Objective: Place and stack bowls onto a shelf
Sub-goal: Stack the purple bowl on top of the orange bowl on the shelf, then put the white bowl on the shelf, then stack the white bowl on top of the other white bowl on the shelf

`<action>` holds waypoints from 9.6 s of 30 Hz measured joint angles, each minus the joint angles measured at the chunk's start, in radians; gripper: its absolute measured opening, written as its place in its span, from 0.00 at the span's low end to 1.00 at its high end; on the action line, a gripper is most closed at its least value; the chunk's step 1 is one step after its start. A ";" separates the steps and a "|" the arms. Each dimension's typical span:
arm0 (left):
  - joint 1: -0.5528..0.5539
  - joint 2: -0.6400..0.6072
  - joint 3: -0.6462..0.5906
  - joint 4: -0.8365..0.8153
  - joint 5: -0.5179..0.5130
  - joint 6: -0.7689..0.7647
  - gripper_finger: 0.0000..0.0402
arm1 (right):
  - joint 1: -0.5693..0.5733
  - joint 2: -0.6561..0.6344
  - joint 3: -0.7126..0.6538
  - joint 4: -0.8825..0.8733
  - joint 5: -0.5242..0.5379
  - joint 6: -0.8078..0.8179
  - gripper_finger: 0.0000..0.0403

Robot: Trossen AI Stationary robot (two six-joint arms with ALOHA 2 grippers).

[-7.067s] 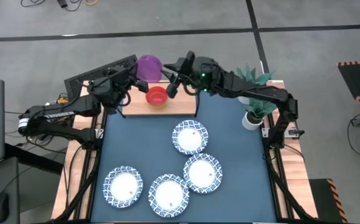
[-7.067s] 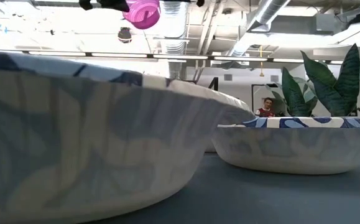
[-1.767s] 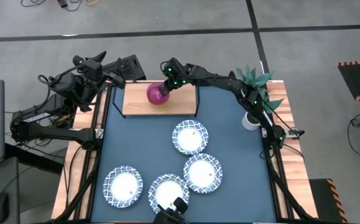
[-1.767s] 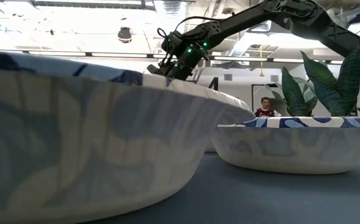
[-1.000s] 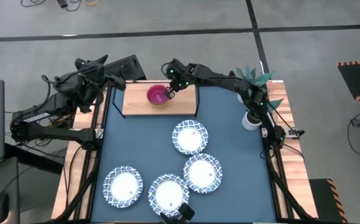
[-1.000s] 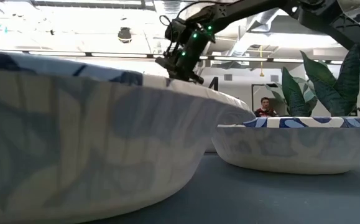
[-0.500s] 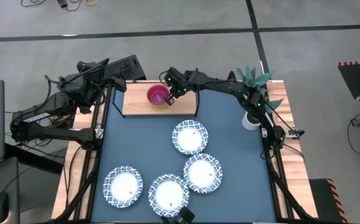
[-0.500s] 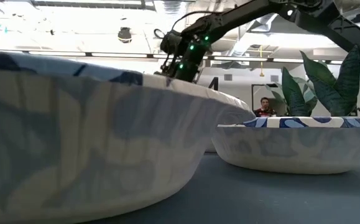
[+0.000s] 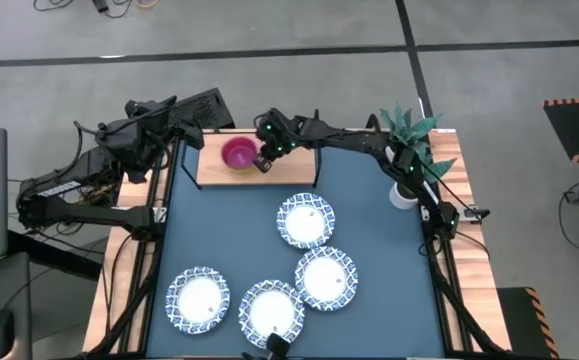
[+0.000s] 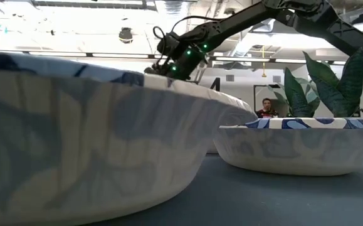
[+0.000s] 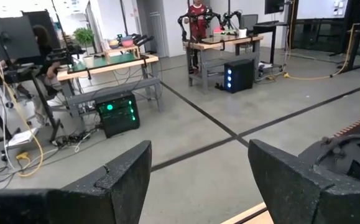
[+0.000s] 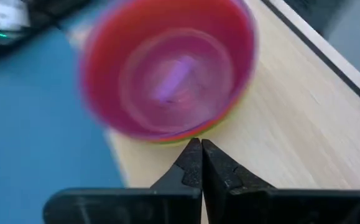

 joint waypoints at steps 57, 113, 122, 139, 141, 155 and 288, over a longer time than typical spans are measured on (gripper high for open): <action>0.036 0.000 0.000 -0.411 0.498 -0.449 0.63 | 0.228 -0.604 -1.034 0.008 0.059 0.695 0.53; 0.039 0.033 0.000 -0.423 0.442 -0.459 0.63 | -0.233 -0.490 -0.330 0.088 0.110 -0.345 0.05; 0.039 0.052 0.000 -0.441 0.451 -0.484 0.63 | -0.222 -0.274 -0.035 -0.146 0.115 -0.523 0.05; 0.039 0.053 0.000 -0.443 0.452 -0.502 0.63 | -0.209 -0.023 0.238 -0.464 0.097 -0.678 0.05; 0.039 0.053 0.000 -0.443 0.452 -0.502 0.63 | -0.209 -0.009 0.245 -0.475 0.080 -0.677 0.05; 0.039 0.053 0.000 -0.443 0.453 -0.501 0.63 | -0.217 0.000 0.247 -0.568 0.052 -0.677 0.05; 0.113 0.053 0.000 -0.466 0.612 -0.396 0.63 | 0.147 -0.860 -0.748 -0.284 -0.256 0.081 0.05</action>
